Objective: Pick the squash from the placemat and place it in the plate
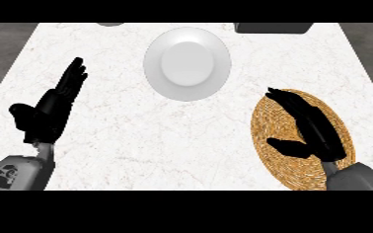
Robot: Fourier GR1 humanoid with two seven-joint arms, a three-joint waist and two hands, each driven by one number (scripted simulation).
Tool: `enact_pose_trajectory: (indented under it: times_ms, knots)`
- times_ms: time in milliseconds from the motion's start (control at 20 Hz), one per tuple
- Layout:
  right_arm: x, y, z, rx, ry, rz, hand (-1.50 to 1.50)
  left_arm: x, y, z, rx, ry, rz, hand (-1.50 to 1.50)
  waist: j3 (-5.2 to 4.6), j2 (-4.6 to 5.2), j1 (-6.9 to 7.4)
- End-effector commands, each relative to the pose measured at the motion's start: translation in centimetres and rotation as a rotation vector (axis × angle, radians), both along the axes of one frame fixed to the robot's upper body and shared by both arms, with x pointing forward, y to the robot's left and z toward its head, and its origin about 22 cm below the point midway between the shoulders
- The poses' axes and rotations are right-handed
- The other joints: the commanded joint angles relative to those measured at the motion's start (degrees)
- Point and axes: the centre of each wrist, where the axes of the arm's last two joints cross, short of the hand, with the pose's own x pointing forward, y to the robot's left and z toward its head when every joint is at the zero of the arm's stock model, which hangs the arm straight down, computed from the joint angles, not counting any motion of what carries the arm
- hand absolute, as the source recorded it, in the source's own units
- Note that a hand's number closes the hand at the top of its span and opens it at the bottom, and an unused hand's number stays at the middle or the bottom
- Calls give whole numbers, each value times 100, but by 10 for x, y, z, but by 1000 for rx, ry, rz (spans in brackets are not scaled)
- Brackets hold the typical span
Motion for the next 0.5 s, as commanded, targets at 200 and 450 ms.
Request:
enact_pose_trajectory:
  times_ms: [200,450]
  knots:
    - [-28,10,-51,-372,-191,38,-150,3,-23,-20,43,27,18,0,40,-50,-95]
    - [-61,31,-22,-392,-322,53,-150,20,-9,-14,22,39,25,0,35,-64,-188]
